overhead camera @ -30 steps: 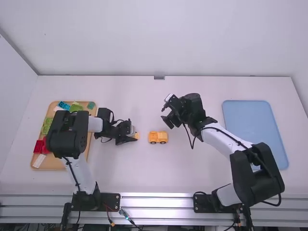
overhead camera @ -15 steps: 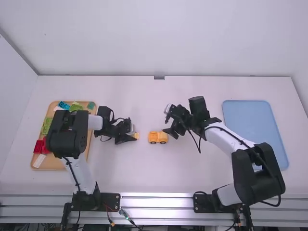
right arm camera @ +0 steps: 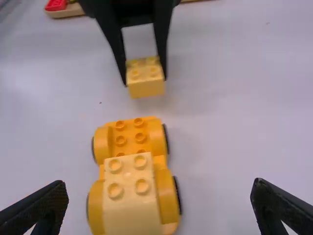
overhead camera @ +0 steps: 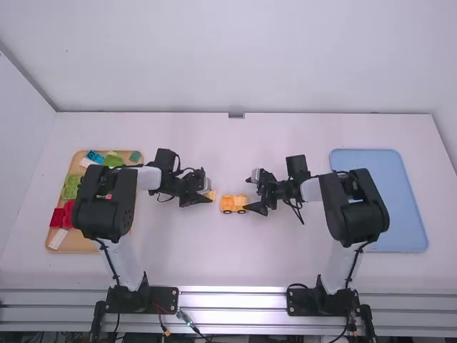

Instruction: Assemble lego blocks to make yellow taxi

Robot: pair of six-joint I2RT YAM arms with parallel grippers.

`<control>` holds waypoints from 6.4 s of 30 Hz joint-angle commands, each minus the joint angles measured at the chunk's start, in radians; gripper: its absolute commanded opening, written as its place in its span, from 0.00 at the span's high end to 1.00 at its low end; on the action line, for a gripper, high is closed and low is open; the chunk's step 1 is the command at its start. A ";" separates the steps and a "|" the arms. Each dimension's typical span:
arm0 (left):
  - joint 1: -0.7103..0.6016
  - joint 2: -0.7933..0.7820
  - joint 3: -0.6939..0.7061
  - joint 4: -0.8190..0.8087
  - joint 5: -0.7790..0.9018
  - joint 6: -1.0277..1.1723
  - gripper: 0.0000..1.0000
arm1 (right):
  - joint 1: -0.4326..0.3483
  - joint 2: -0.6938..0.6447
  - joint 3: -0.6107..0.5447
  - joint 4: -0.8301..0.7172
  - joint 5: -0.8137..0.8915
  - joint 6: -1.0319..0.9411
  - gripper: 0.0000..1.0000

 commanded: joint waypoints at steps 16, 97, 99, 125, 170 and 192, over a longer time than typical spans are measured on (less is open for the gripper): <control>-0.138 -0.071 -0.029 0.116 0.068 -0.172 0.91 | 0.084 0.149 -0.006 0.163 0.048 -0.034 0.04; -0.180 -0.017 -0.101 0.296 -0.049 -0.367 0.72 | 0.097 0.177 0.024 0.160 0.074 0.008 0.58; -0.179 -0.017 -0.101 0.296 -0.050 -0.380 0.71 | 0.097 0.177 0.024 0.160 0.074 0.008 0.58; -0.161 -0.072 -0.043 0.202 -0.029 -0.438 0.14 | 0.097 0.177 0.024 0.160 0.074 0.008 0.57; -0.161 -0.134 -0.117 0.255 0.045 -0.441 0.98 | 0.097 0.177 0.024 0.160 0.074 0.009 0.56; -0.166 0.042 -0.101 0.276 -0.006 -0.429 0.98 | 0.097 0.177 0.024 0.161 0.074 0.008 0.56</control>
